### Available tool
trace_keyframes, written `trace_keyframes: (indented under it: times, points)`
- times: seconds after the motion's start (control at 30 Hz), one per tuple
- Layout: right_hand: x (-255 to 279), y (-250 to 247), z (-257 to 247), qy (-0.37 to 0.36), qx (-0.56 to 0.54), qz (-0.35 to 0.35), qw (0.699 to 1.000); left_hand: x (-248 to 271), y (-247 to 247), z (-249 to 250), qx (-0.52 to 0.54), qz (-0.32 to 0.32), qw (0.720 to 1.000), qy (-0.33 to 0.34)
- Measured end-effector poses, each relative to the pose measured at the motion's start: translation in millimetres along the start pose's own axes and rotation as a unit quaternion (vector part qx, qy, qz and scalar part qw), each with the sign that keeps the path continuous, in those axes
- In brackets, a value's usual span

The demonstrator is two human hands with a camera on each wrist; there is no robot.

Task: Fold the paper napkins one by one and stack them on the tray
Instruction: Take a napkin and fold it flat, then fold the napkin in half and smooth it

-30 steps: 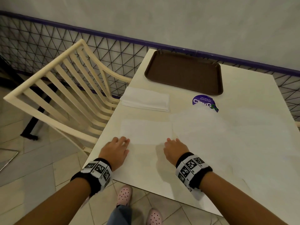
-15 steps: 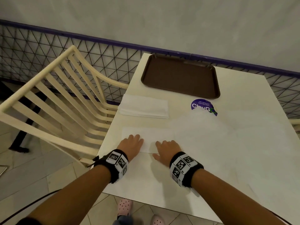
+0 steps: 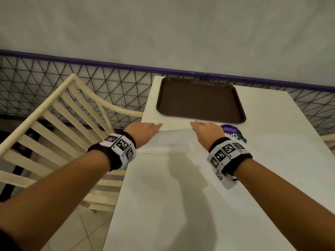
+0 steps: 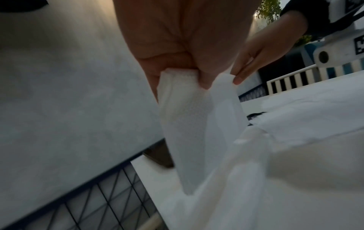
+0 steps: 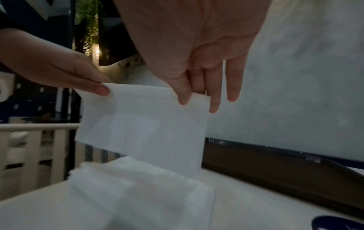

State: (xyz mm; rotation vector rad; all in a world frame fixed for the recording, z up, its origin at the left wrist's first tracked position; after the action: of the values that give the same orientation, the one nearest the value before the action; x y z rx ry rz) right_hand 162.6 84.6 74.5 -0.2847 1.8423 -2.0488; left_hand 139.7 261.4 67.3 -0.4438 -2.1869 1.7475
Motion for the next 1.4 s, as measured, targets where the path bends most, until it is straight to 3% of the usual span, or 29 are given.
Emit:
trace_keyframes:
  times: [0.1, 0.23, 0.33, 0.43, 0.47, 0.6, 0.83, 1.0, 1.2, 1.3, 1.4]
  points:
    - [-21, -8, -2, 0.022, -0.030, 0.018, 0.999, -16, -9, -25, -0.085, 0.073, 0.994, -0.006]
    - [-24, 11, -10, 0.048, -0.052, 0.025, 0.997, -18, 10, -32, -0.046, 0.161, 0.986, -0.005]
    - [-12, 42, -19, 0.037, -0.080, -0.006, 0.996, -13, 47, -18, -0.042, 0.099, 0.994, 0.009]
    - [0, 80, -26, 0.024, -0.078, -0.081, 0.993, -9, 92, -3, -0.021, -0.001, 1.000, 0.014]
    - [4, 90, -28, 0.024, -0.078, -0.103, 0.991, -6, 103, 1, -0.006, -0.008, 1.000, 0.008]
    - [13, 111, -31, 0.045, -0.098, -0.148, 0.983, -4, 120, 5, 0.053, 0.076, 0.996, 0.005]
    - [26, 108, -16, 0.079, -0.130, -0.108, 0.982, -7, 104, 10, 0.130, 0.043, 0.990, -0.025]
    - [78, 101, 41, 0.223, -0.157, -0.090, 0.958, -20, 78, 49, 0.129, 0.097, 0.985, 0.065]
    - [149, 108, 75, 0.293, -0.203, -0.116, 0.927, -37, 66, 129, 0.159, 0.061, 0.966, 0.194]
    - [165, 111, 73, 0.312, -0.233, -0.084, 0.917, -45, 72, 158, 0.166, 0.044, 0.963, 0.207]
    - [165, 112, 72, 0.324, -0.228, -0.079, 0.915, -53, 64, 172, 0.168, 0.027, 0.970, 0.172]
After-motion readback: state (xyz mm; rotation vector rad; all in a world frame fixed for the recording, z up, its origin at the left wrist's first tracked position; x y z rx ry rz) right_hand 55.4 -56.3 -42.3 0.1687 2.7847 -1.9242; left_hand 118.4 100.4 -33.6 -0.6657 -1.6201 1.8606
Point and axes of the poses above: each hand's wrist, its own x-axis away from the middle knuckle, its own y-axis out of the palm, z = x × y, the point moved 5 cm from there along -x, towards the middle knuckle, and after that the axes turned 11 degrees about z, right-handed, at the moved point
